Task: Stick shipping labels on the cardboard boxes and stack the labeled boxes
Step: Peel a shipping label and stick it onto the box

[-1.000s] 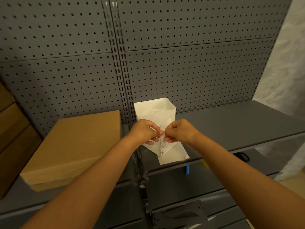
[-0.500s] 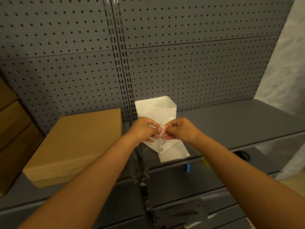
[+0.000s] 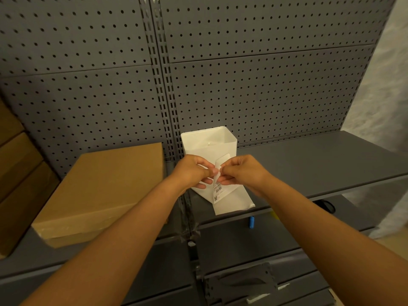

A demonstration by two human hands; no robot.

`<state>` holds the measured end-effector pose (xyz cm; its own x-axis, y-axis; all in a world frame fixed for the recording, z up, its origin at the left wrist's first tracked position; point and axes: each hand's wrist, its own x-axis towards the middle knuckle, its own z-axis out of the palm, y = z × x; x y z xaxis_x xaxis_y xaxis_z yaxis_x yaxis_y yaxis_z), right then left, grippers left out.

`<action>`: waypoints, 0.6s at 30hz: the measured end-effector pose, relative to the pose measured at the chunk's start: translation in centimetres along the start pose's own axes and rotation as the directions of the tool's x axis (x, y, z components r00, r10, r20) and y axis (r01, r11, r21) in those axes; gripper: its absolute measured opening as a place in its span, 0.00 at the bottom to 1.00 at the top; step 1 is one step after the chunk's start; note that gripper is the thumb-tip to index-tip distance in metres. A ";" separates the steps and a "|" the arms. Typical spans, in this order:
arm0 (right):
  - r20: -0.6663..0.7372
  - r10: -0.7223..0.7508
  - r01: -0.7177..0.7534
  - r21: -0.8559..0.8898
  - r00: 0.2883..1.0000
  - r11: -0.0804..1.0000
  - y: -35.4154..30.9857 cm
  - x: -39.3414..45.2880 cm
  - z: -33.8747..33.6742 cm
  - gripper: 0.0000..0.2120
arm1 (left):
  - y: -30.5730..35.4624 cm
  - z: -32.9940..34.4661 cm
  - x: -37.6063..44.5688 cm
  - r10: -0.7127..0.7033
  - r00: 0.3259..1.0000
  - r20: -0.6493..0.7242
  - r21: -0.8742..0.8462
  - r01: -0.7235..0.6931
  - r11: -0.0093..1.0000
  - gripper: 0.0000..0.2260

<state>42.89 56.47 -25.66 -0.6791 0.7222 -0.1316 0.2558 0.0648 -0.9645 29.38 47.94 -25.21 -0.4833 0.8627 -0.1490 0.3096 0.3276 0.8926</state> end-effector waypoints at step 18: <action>0.066 -0.012 0.001 0.169 0.998 0.986 0.2 -0.1 -0.5 0.04 | 0.4 -0.4 -0.1 0.017 1.000 0.009 -0.019 -0.017 1.000 0.05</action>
<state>43.36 56.76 -25.76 -0.7262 0.6742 -0.1347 0.1353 -0.0520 -0.9894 29.26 47.80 -24.65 -0.4706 0.8716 -0.1372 0.3026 0.3055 0.9028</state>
